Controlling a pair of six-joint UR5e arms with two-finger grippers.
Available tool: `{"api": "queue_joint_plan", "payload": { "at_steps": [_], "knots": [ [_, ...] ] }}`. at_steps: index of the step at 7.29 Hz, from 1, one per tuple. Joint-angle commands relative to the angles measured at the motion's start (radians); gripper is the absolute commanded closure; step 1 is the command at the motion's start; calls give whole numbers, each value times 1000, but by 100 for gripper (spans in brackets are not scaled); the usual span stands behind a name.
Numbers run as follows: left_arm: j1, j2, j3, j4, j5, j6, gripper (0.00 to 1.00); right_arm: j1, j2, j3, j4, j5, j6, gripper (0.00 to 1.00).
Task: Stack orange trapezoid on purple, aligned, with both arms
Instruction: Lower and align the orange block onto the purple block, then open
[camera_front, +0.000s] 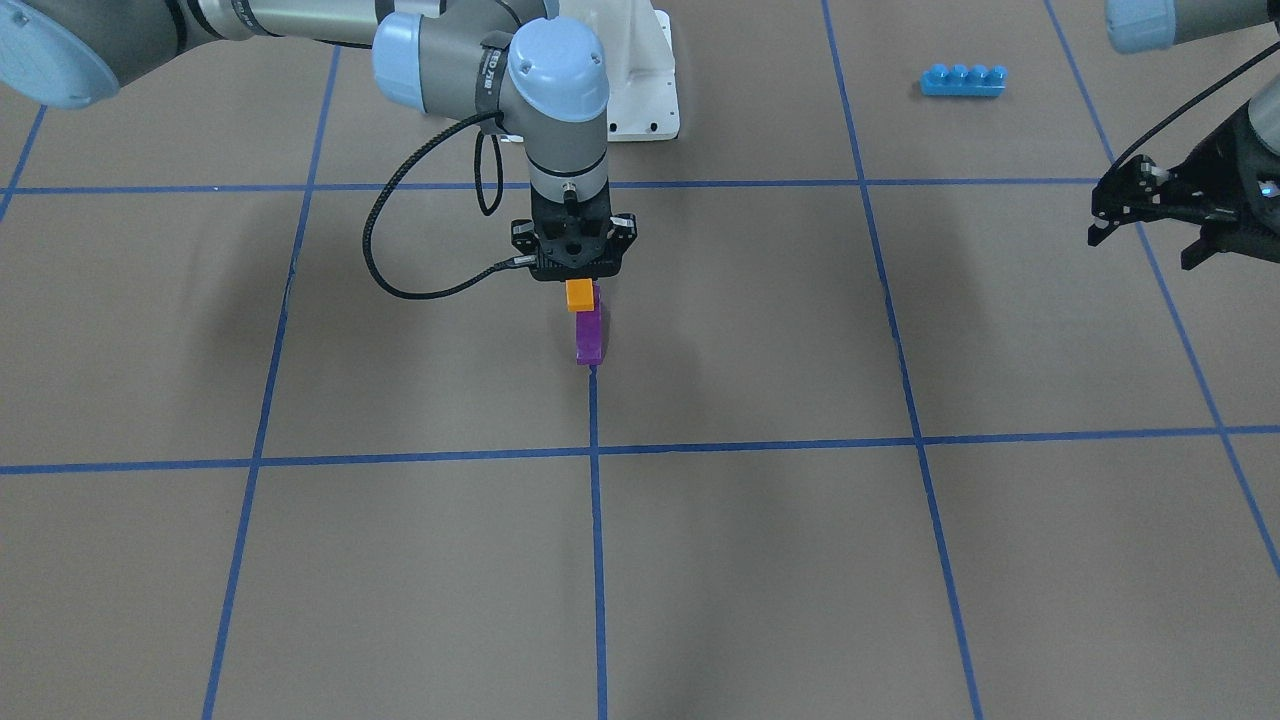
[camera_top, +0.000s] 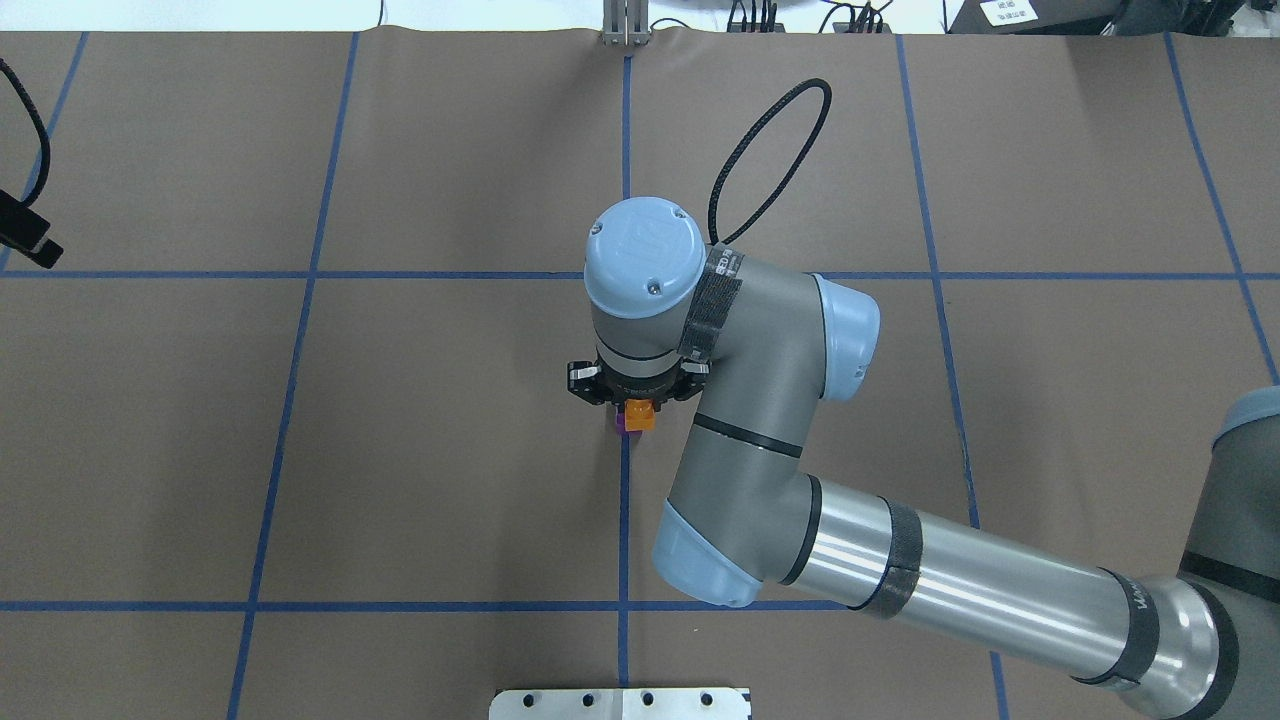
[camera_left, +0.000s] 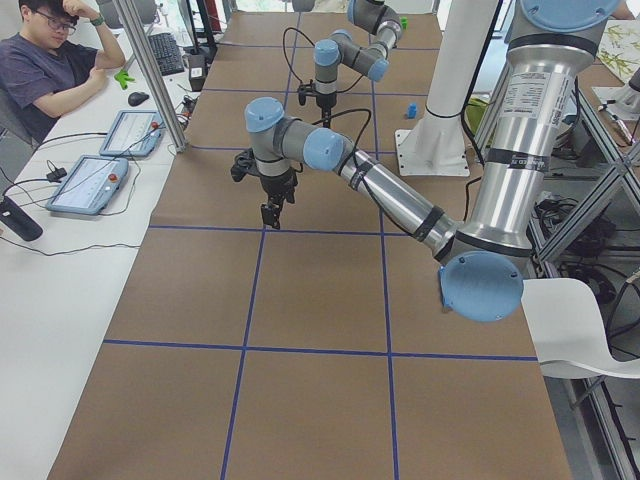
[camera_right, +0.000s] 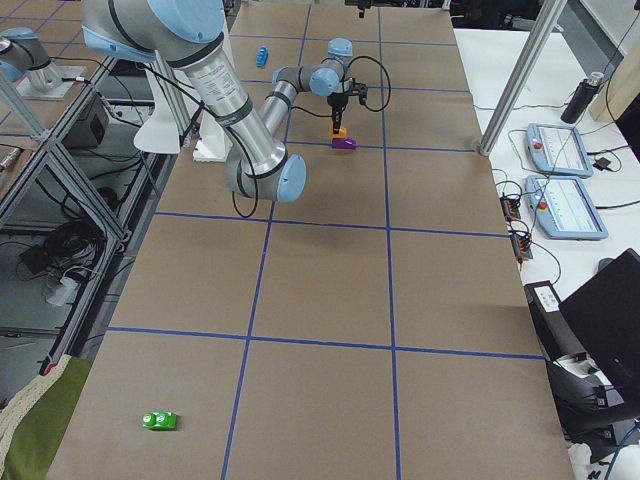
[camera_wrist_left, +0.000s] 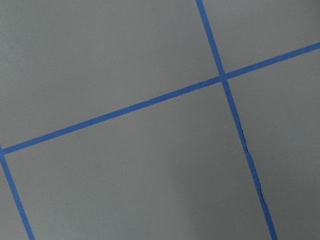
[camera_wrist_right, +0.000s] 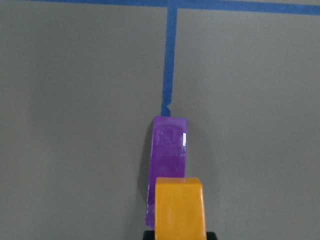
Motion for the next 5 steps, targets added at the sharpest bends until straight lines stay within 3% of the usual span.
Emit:
{"api": "queue_joint_plan", "payload": {
  "at_steps": [1, 5],
  "knots": [
    [1, 0, 0, 0, 0, 0, 0, -6, 5, -18, -1, -11, -1, 100],
    [2, 0, 0, 0, 0, -2, 0, -2, 25, -26, -1, -40, -1, 100]
  ]
}}
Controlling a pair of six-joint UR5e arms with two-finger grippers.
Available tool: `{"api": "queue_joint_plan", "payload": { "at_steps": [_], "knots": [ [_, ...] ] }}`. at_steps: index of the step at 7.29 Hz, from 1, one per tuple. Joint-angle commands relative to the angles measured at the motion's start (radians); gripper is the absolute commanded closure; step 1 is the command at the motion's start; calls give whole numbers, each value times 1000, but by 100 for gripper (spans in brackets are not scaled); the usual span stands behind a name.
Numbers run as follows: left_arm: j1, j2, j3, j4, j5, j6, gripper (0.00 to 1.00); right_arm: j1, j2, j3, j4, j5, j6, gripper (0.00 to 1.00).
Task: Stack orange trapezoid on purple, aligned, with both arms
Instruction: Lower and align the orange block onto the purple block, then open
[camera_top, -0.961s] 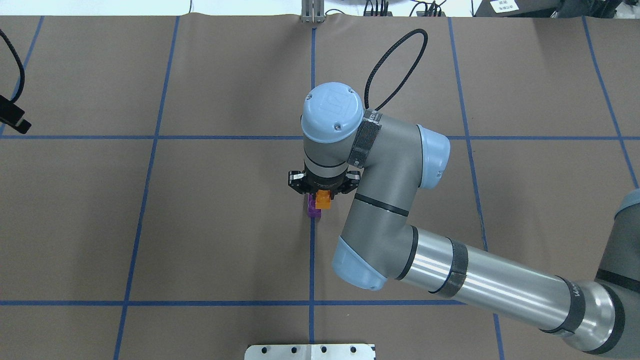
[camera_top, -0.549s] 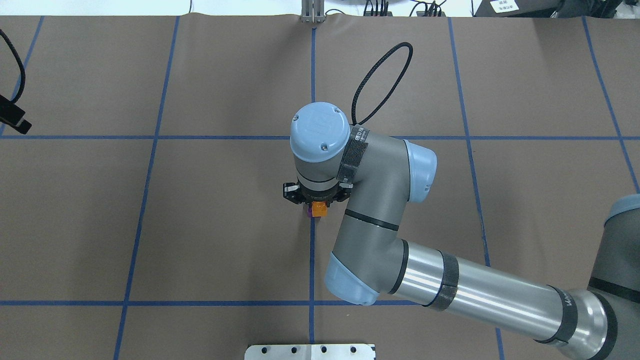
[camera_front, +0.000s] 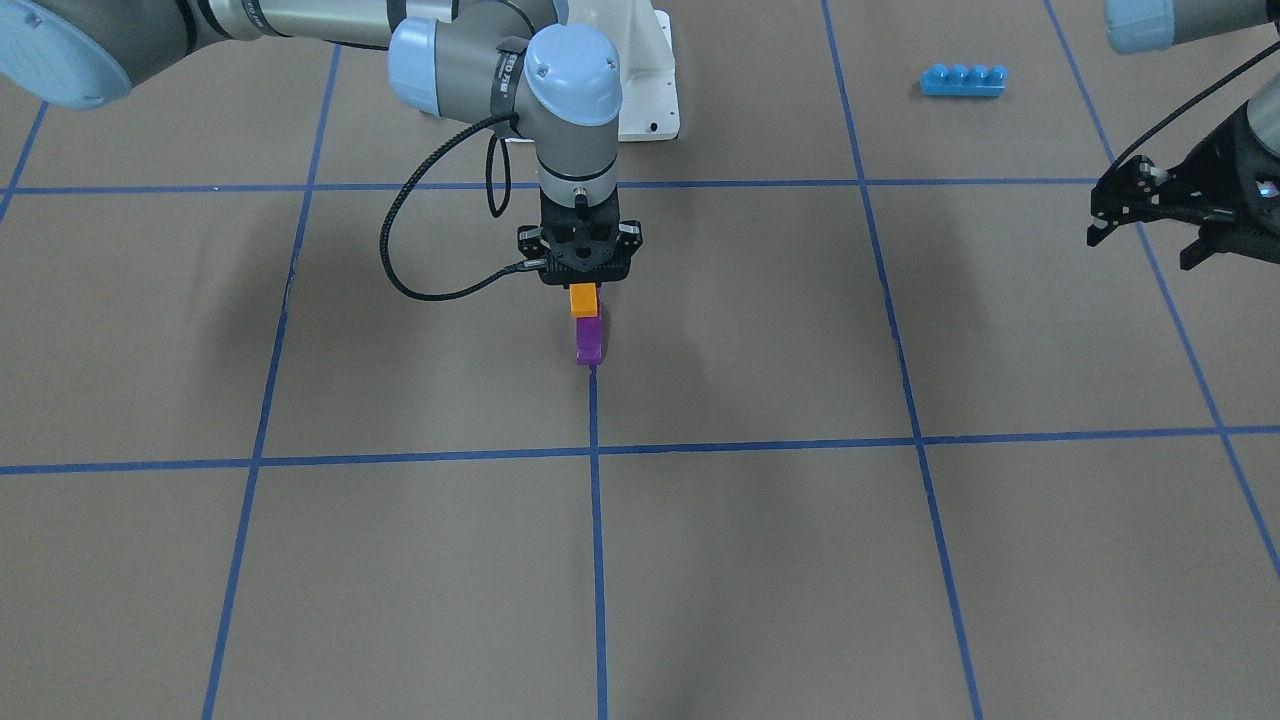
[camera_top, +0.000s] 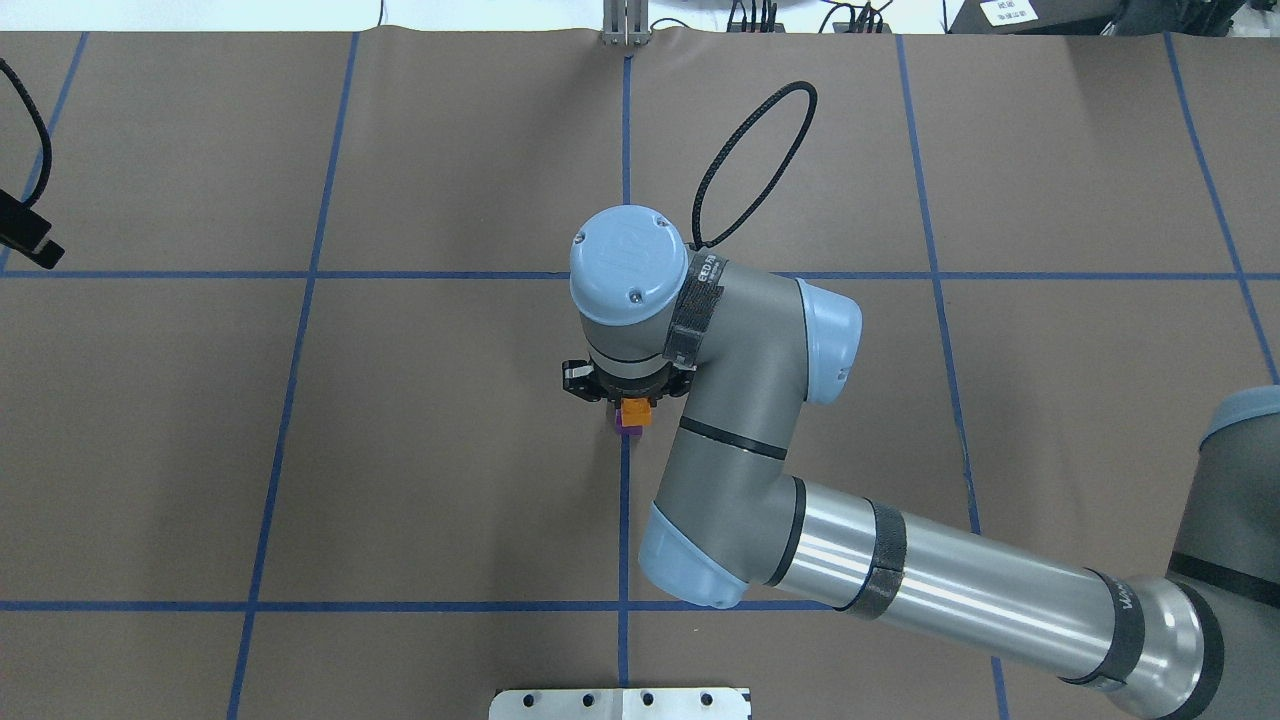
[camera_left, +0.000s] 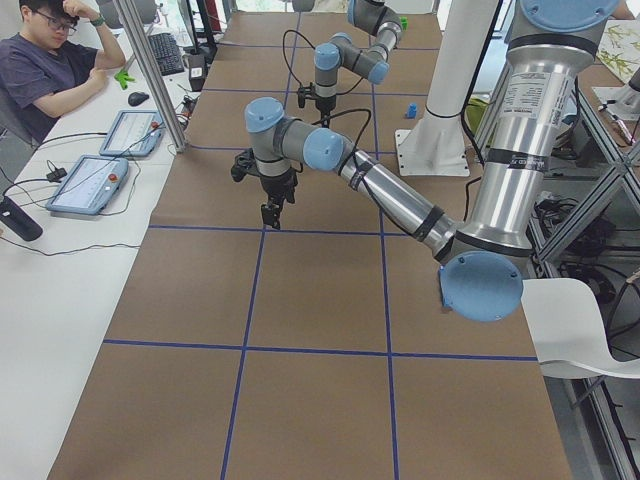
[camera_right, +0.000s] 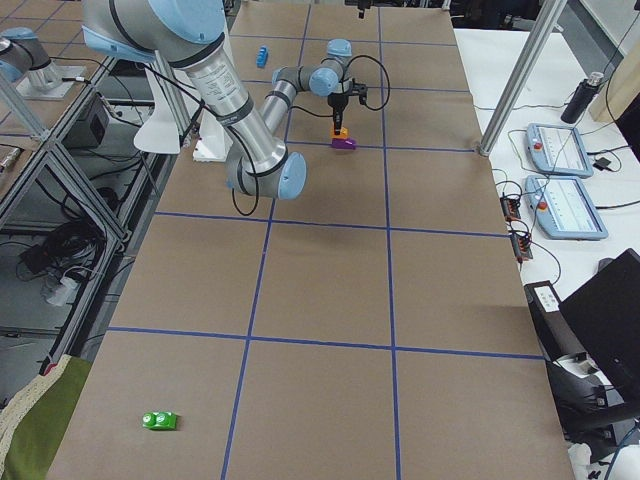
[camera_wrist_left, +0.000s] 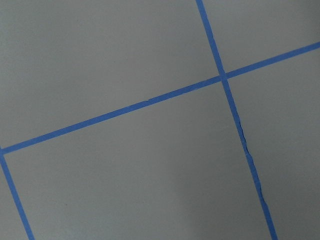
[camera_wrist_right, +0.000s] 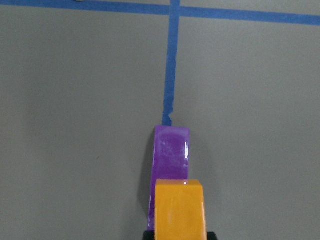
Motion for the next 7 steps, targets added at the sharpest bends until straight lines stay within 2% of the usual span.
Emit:
{"api": "queue_joint_plan", "payload": {
  "at_steps": [1, 7],
  "knots": [
    [1, 0, 0, 0, 0, -1, 0, 5, 8, -1, 0, -3, 0, 100],
    [1, -2, 5, -2, 0, -1, 0, 6, 15, -10, 4, -6, 92, 100]
  ]
}}
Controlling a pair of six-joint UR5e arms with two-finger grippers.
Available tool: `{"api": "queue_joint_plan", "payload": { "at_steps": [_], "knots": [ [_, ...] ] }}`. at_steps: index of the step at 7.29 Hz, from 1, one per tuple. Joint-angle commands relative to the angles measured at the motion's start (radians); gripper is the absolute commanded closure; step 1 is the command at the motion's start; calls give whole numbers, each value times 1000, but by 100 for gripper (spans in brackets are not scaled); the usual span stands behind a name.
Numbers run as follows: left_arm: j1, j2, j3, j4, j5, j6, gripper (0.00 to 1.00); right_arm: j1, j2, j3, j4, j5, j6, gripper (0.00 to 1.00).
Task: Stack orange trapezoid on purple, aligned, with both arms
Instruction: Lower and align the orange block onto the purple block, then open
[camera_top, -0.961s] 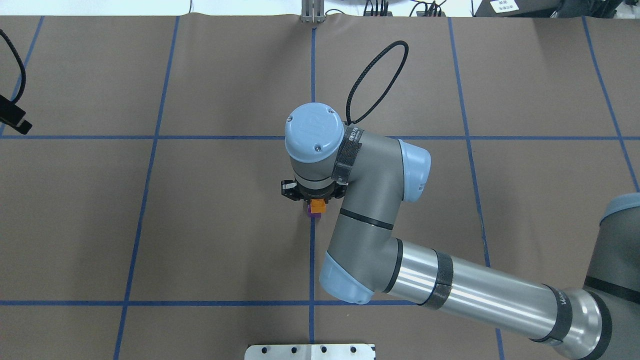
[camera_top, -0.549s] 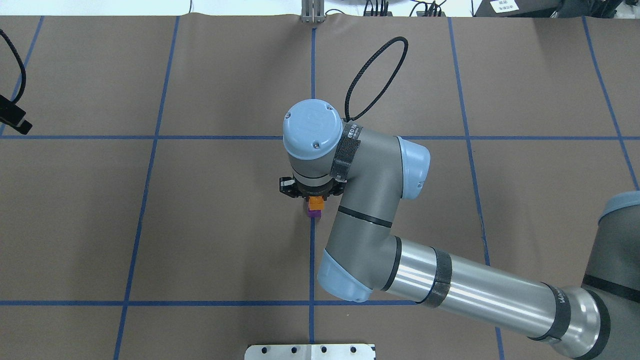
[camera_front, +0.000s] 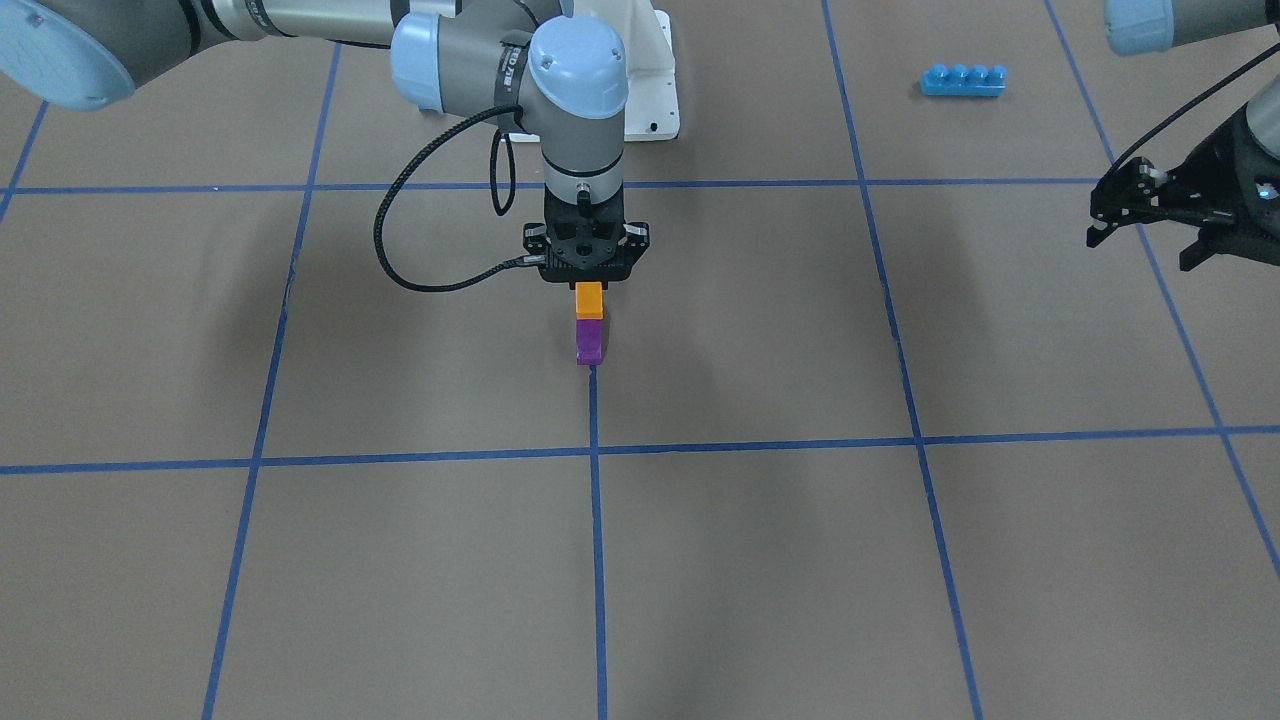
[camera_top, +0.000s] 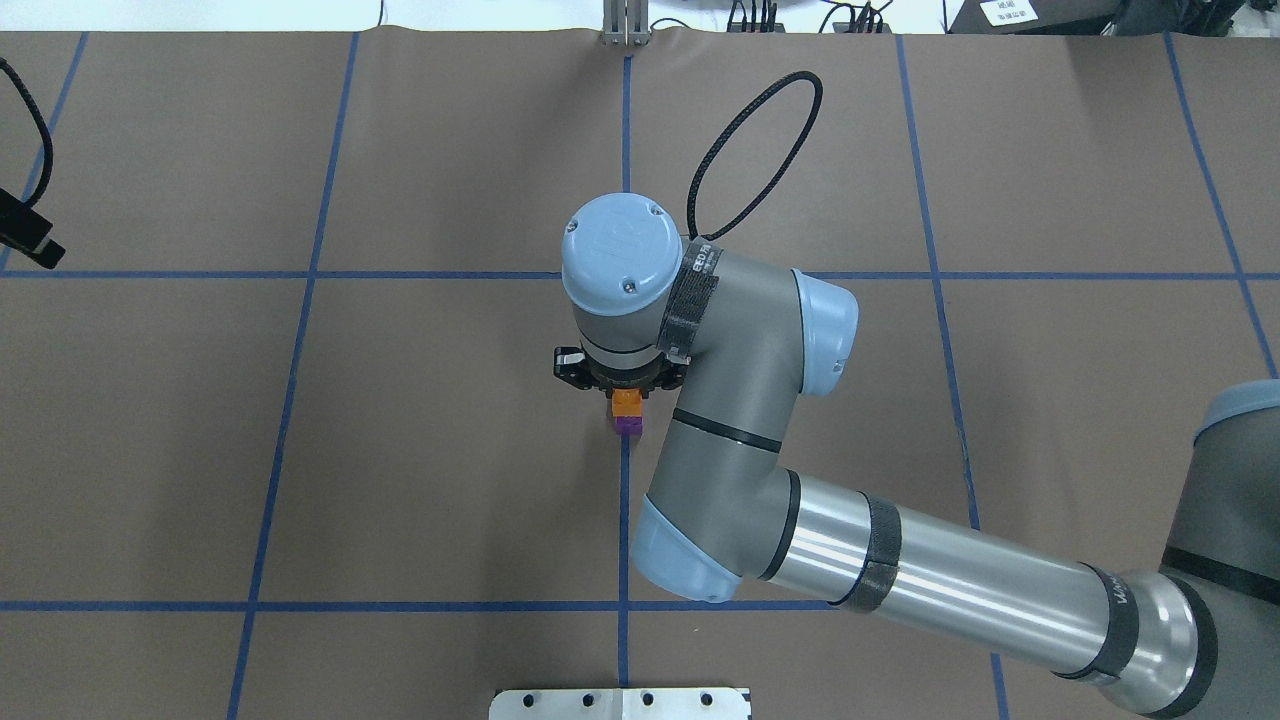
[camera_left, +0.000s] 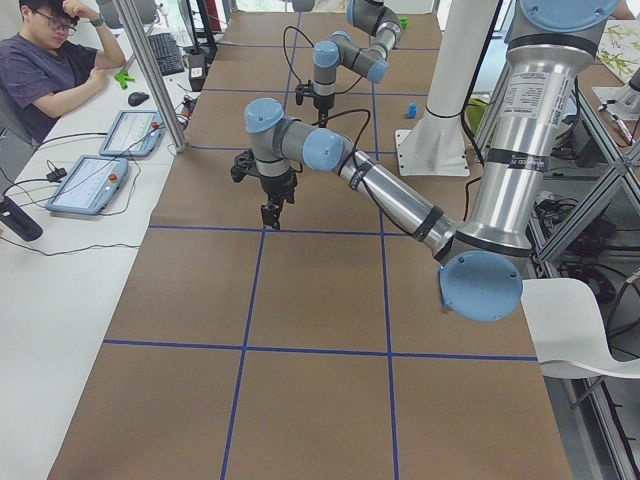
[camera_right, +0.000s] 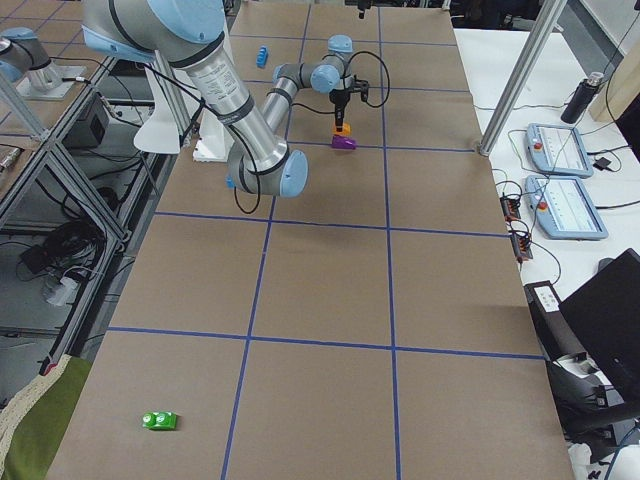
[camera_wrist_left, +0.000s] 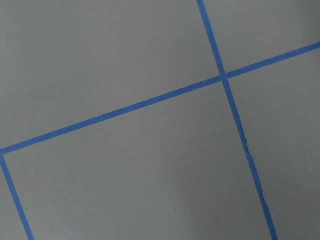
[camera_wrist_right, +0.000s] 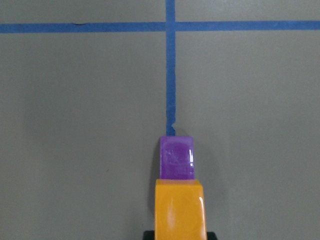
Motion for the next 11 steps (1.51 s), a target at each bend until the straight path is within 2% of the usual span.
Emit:
{"api": "queue_joint_plan", "payload": {
  "at_steps": [1, 11],
  "knots": [
    [0, 0, 2, 0, 0, 0, 0, -1, 1, -10, 2, -2, 15, 100],
    [0, 0, 1, 0, 0, 0, 0, -6, 2, -27, 5, -13, -2, 100]
  ]
}}
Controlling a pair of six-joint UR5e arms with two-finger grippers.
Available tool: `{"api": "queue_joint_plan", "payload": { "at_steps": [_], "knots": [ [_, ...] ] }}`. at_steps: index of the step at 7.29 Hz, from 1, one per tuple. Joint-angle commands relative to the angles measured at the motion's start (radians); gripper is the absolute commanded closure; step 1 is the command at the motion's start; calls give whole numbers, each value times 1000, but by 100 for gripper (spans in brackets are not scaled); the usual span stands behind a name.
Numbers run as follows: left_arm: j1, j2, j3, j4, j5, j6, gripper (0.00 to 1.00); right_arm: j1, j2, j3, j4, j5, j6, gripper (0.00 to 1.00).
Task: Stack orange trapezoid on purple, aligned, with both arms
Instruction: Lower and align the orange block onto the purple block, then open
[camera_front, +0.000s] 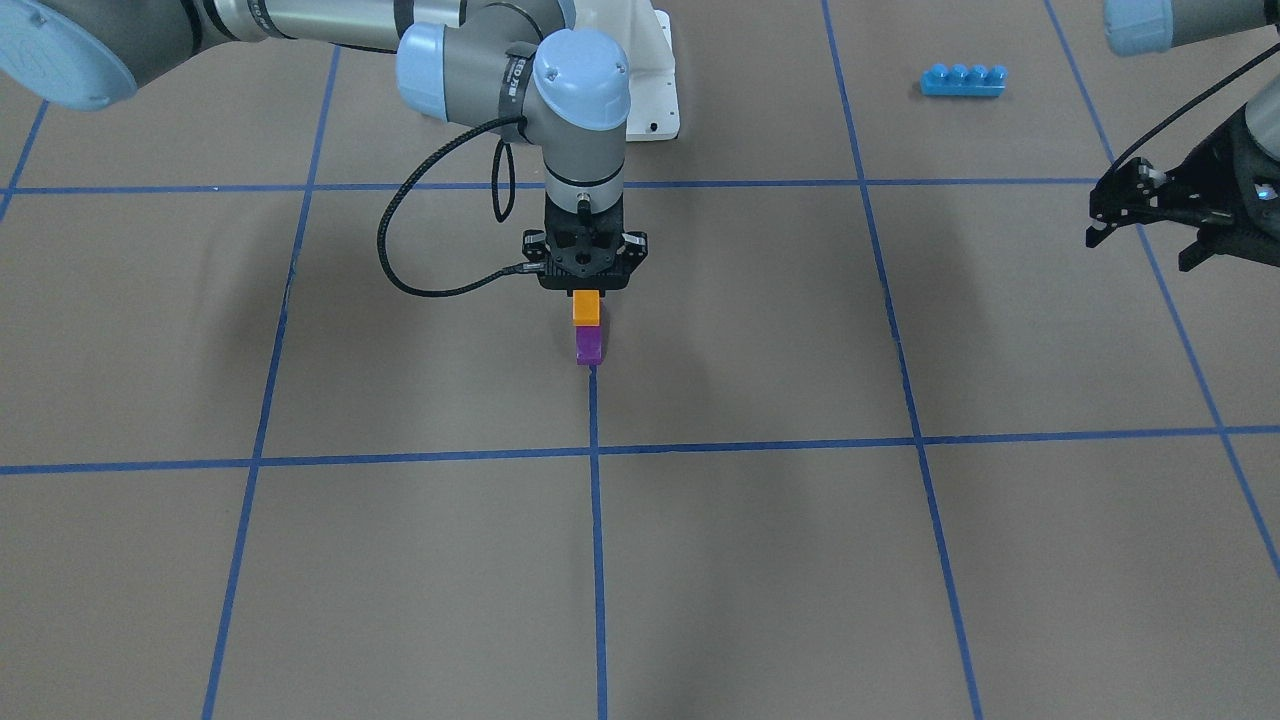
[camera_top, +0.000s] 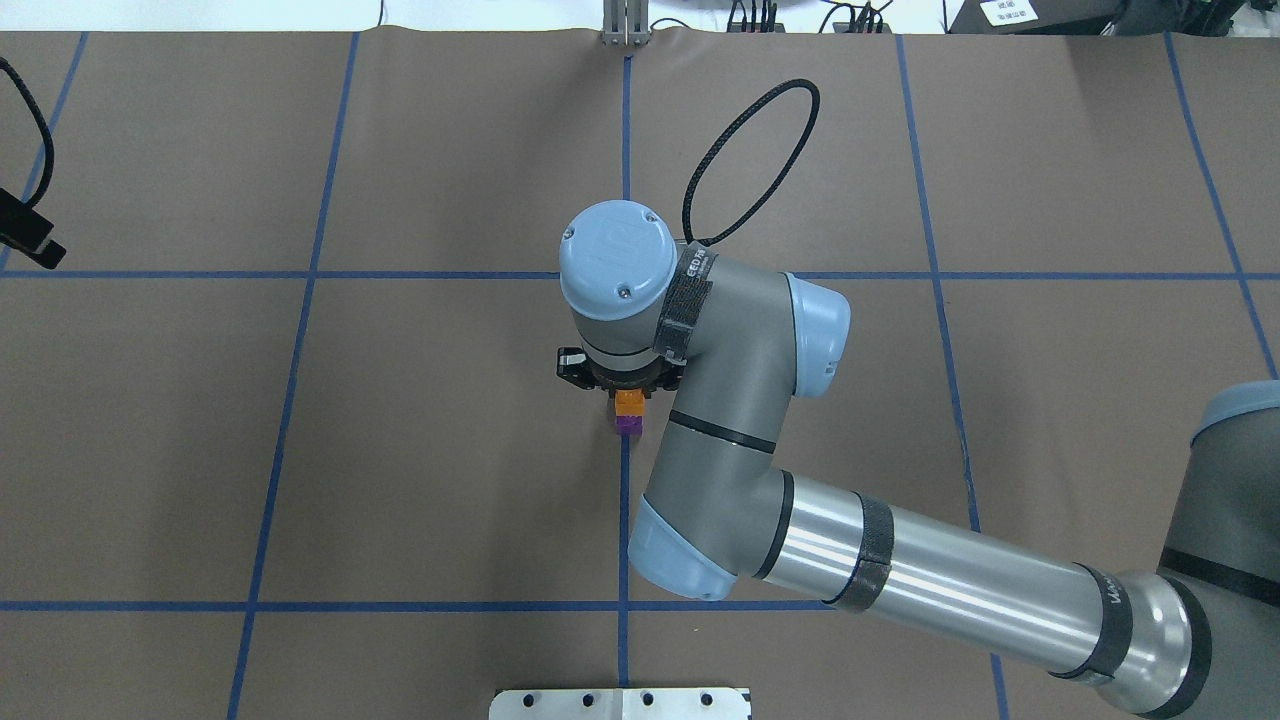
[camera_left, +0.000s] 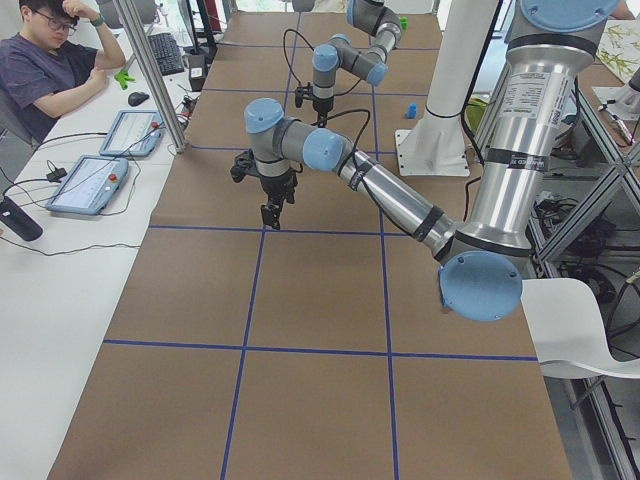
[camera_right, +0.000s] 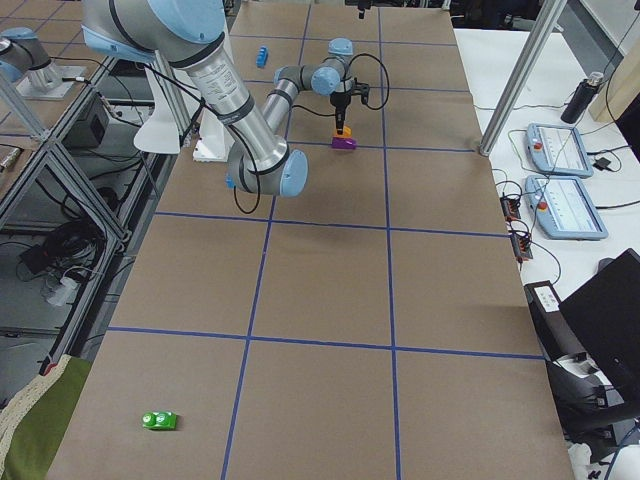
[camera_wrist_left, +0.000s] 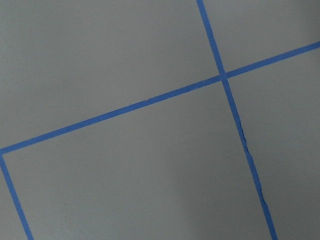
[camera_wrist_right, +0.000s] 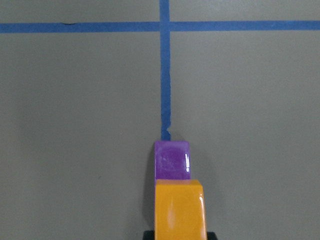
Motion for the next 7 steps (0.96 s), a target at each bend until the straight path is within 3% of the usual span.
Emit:
{"api": "queue_joint_plan", "payload": {
  "at_steps": [1, 7],
  "knots": [
    [-1, 0, 0, 0, 0, 0, 0, -1, 0, -10, -1, -1, 0, 100],
    [1, 0, 2, 0, 0, 2, 0, -8, 0, -23, 4, -6, -43, 100]
  ]
}}
